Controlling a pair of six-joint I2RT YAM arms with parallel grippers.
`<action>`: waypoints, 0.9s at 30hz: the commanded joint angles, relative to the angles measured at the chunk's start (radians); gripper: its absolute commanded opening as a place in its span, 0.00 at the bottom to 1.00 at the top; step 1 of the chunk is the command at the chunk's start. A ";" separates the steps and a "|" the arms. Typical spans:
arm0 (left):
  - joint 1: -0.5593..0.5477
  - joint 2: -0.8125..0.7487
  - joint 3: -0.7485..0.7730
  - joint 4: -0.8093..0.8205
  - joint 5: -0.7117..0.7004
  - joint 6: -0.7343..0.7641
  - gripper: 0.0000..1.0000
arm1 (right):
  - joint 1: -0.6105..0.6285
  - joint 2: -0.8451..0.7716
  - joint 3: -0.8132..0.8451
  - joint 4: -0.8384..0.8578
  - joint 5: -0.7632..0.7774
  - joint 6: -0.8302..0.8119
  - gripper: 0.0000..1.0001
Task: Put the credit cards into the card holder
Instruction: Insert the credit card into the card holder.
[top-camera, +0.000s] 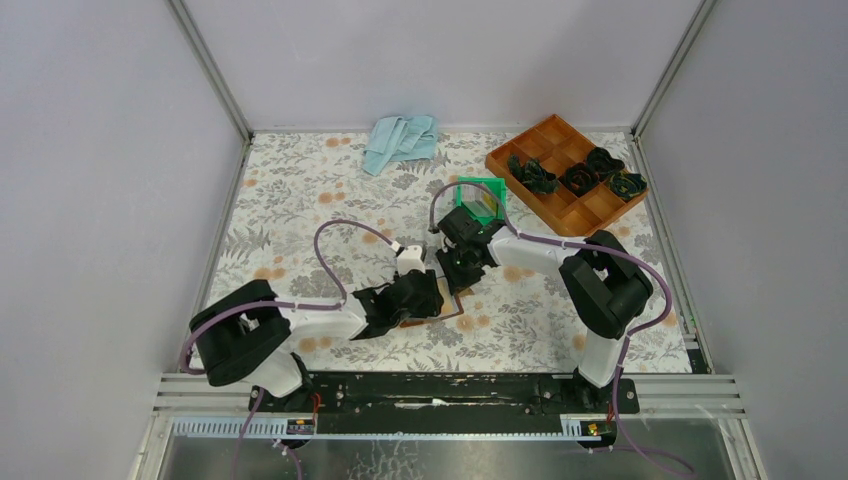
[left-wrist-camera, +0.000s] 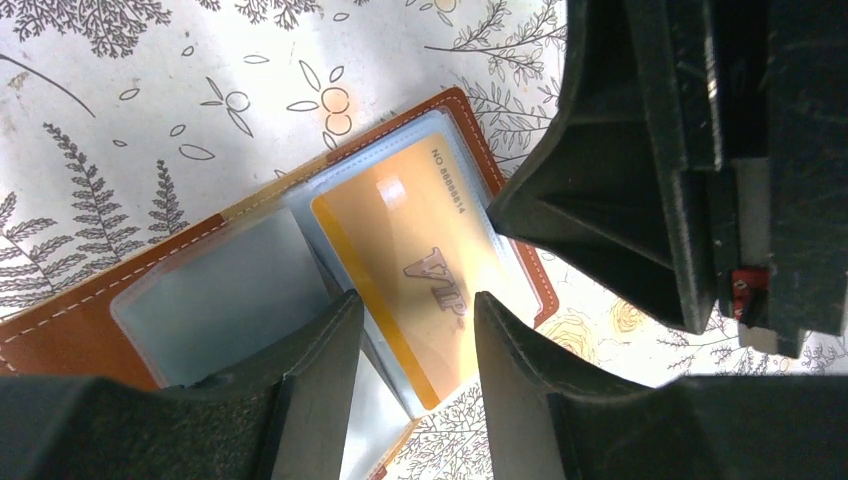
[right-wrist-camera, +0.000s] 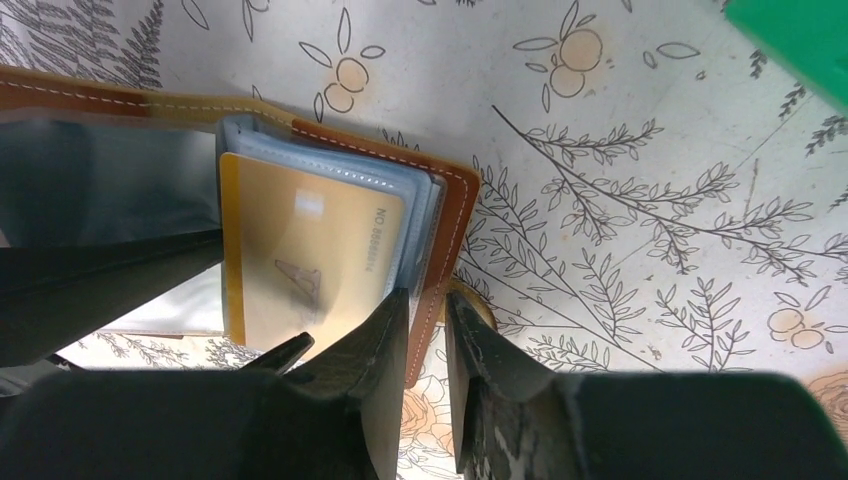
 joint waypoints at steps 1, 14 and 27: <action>-0.011 -0.030 -0.026 -0.028 0.007 -0.016 0.52 | 0.016 -0.036 0.061 0.023 0.023 -0.011 0.28; -0.012 -0.102 -0.053 -0.062 -0.012 -0.027 0.52 | 0.016 -0.050 0.079 0.006 0.037 -0.016 0.28; -0.012 -0.187 -0.098 -0.082 -0.031 -0.051 0.51 | 0.016 -0.055 0.109 -0.005 0.027 -0.022 0.28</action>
